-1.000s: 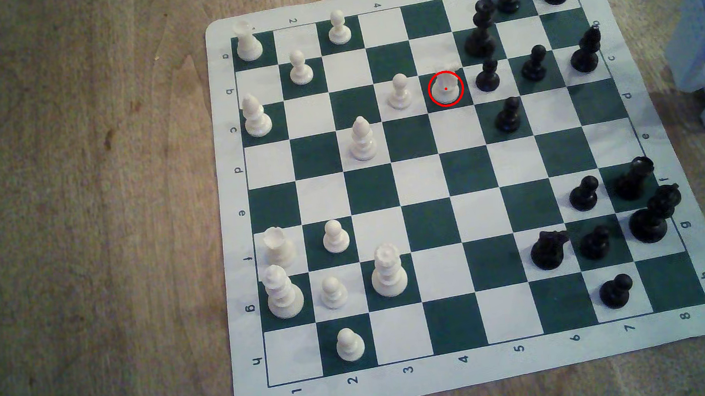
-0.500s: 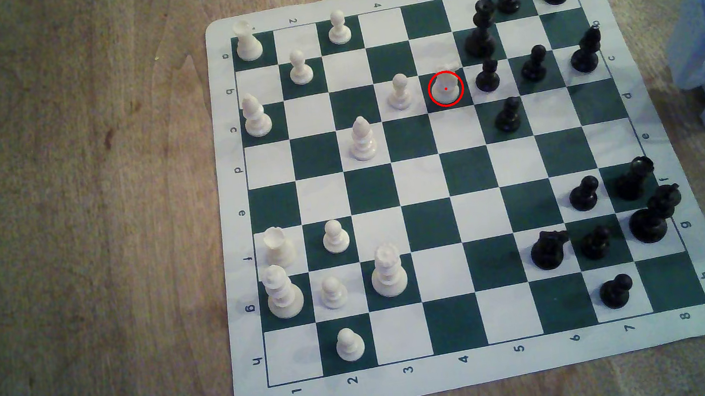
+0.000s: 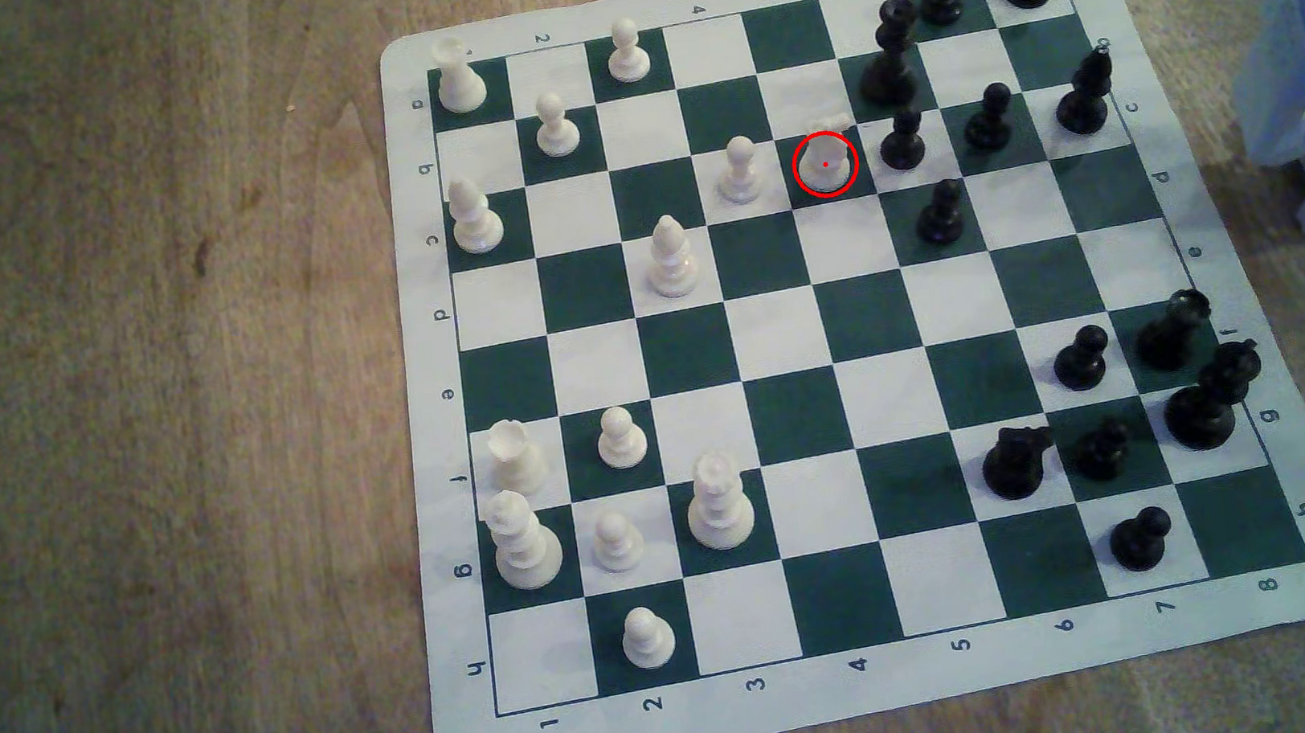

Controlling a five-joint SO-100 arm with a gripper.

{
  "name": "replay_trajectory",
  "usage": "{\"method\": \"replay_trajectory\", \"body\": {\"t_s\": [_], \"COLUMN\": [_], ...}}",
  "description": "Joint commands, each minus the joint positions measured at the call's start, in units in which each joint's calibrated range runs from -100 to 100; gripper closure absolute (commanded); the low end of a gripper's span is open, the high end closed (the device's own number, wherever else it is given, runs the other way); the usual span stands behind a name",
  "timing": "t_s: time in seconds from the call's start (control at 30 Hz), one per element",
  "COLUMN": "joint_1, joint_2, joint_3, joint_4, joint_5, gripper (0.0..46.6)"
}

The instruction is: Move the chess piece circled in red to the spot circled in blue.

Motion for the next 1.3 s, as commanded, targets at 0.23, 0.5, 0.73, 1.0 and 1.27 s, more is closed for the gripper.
{"method": "replay_trajectory", "body": {"t_s": [0.23, 0.5, 0.73, 1.0, 1.27], "joint_1": [-3.26, 1.20, -0.37, -0.13, 1.27], "joint_2": [32.38, 46.64, 50.97, 58.86, 65.14], "joint_3": [-21.41, -23.59, -25.13, -28.30, -26.67], "joint_4": [0.10, -1.78, -2.11, -4.65, -10.55], "joint_5": [-0.54, 3.13, 6.45, 6.11, 5.67], "gripper": [42.7, 36.2, 34.8, 35.5, 33.8]}}
